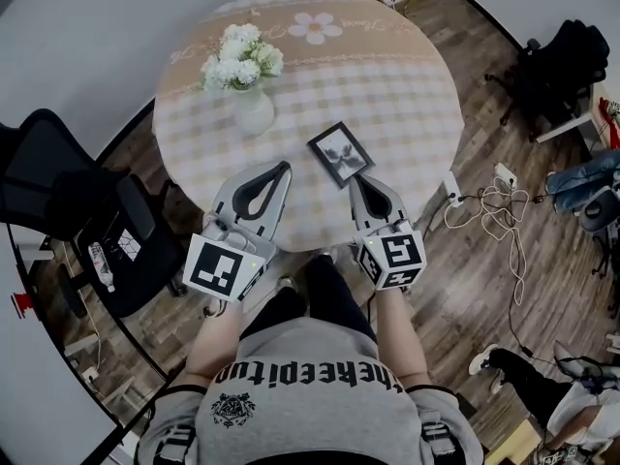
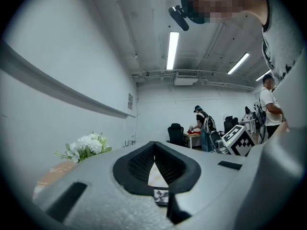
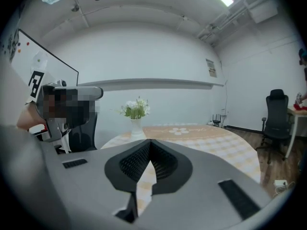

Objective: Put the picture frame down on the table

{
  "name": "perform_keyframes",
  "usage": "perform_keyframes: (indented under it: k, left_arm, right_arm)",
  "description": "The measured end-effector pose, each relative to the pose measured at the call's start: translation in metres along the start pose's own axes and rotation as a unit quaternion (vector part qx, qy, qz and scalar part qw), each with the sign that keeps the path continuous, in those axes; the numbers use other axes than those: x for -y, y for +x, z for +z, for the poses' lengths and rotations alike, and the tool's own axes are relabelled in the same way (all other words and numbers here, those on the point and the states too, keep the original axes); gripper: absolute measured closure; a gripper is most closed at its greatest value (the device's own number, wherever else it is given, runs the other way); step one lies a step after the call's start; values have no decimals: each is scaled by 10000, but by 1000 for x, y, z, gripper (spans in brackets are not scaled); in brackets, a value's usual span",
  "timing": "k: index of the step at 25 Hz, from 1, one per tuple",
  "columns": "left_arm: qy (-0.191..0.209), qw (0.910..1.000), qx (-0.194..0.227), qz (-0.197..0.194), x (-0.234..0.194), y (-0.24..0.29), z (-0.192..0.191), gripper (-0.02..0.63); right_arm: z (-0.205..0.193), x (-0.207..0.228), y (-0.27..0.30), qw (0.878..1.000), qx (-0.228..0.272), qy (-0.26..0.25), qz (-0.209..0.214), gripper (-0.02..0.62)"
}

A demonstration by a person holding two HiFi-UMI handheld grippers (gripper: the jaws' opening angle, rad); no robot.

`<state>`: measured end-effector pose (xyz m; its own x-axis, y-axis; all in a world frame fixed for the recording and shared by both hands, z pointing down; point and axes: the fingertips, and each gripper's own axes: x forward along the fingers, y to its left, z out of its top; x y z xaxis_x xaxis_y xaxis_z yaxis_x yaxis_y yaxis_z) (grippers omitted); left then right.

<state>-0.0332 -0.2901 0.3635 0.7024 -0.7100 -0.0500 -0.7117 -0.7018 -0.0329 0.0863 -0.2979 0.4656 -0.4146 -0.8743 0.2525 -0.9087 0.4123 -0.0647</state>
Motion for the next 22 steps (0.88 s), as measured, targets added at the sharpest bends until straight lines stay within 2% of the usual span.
perform_keyframes:
  k: [9, 22]
  left_arm:
    - [80, 9995, 161, -275, 23, -22, 11, 591]
    - [146, 9981, 336, -505, 45, -63, 23, 591]
  right_arm:
    - [36, -24, -40, 9980, 621, -77, -116, 591]
    - [57, -63, -86, 9932, 1137, -130, -220, 591]
